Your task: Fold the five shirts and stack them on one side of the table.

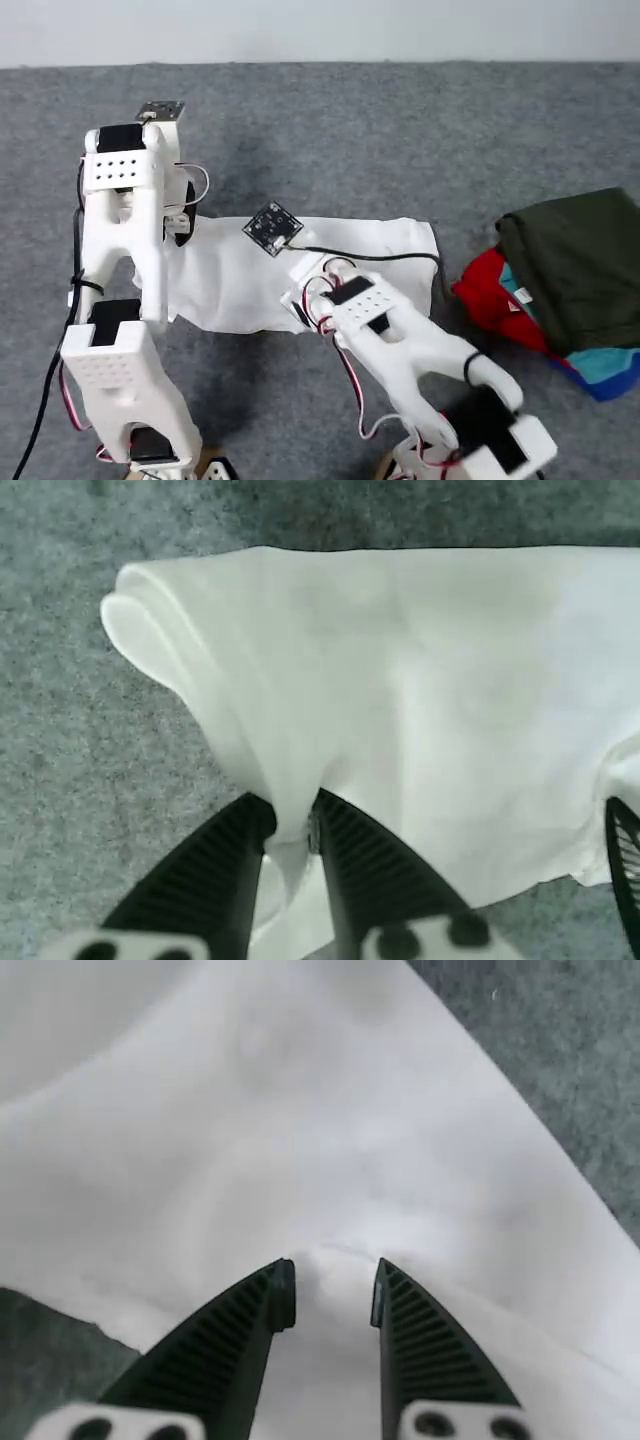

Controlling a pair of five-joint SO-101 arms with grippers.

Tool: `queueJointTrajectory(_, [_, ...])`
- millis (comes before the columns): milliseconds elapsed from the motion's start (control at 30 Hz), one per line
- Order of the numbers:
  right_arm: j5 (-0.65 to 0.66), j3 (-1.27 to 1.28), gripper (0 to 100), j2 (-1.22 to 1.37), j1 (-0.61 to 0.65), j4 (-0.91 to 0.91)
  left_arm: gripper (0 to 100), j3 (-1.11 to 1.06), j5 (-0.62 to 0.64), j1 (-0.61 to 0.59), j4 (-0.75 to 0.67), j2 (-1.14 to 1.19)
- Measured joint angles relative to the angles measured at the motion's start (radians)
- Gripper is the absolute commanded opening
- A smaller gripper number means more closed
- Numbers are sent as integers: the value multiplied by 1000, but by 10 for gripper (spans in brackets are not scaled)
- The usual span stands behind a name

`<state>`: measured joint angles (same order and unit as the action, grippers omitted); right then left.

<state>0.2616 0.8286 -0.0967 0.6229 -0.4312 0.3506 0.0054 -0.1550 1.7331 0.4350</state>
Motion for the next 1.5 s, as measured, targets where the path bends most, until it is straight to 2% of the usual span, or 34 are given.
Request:
queueJointTrajectory(167, [0,-21,139,77,0,11,12,0,0,0,0,0])
queueJointTrajectory(367, [-3,-86,139,41,-20,-2,12,0,0,0,0,0])
queueJointTrajectory(467, [-3,-157,139,-69,-74,-95,12,0,0,0,0,0])
queueJointTrajectory(567, [-3,-244,139,-204,-187,-224,12,-2,3,17,0,-35])
queueJointTrajectory(667, [-5,-301,139,-293,-339,-324,13,-2,0,98,0,-117])
queueJointTrajectory(800, [-5,-308,139,-311,-562,-373,13,-2,-37,276,2,-229])
queueJointTrajectory(1000, [-5,-301,139,-313,-709,-427,13,0,-75,578,-15,-238])
queueJointTrajectory(1100, [9,-315,139,-311,-775,-483,13,35,-77,675,-71,-152])
queueJointTrajectory(1267, [64,-423,139,-311,-936,-609,13,244,-74,744,-121,80])
queueJointTrajectory(1400, [74,-460,139,-311,-1036,-643,15,497,-28,773,-92,284])
queueJointTrajectory(1500, [74,-462,139,-311,-1063,-643,16,700,-17,799,-31,434])
